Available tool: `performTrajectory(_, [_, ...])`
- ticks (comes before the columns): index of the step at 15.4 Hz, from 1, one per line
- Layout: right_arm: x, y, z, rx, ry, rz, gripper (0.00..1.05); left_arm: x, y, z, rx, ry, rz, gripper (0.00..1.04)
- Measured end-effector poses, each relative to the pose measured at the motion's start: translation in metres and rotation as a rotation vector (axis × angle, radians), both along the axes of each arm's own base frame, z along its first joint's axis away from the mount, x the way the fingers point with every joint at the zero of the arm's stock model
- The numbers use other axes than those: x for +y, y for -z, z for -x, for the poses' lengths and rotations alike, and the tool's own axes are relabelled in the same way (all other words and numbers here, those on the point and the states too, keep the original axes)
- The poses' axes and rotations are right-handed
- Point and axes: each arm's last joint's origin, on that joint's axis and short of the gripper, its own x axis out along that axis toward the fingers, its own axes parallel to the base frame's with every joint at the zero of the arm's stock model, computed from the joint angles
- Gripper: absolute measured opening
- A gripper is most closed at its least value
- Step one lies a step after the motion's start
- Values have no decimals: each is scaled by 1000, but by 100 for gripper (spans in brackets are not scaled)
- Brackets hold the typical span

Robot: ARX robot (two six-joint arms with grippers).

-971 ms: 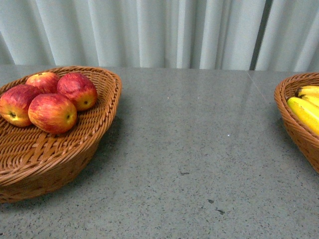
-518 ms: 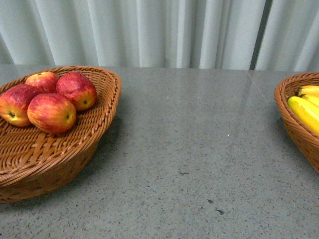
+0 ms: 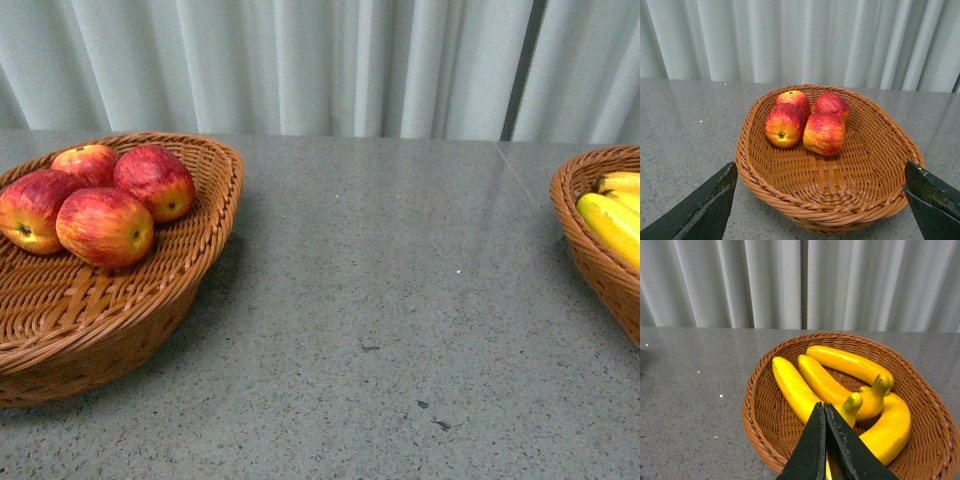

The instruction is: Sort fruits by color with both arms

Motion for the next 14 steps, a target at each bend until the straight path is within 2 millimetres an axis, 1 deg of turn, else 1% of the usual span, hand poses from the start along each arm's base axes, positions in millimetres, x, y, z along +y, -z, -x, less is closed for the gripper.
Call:
performTrajectory(1, [0,3,1,-14,0,0,2,0,0,0,0,0,0,98])
performTrajectory(2, [0,11,1,2,0,-2,2,0,0,0,1,-2,0,98])
performTrajectory(8, [0,10,1,-6,0,-3,2,0,0,0,0,0,0,98])
performTrajectory(10, [0,10,1,-7,0,-3,24,0,0,0,0,0,0,98])
performTrajectory(12, [0,10,1,-7,0,-3,49,0,0,0,0,0,0,98])
performTrajectory(14, [0,10,1,-7,0,-3,70,0,0,0,0,0,0,98])
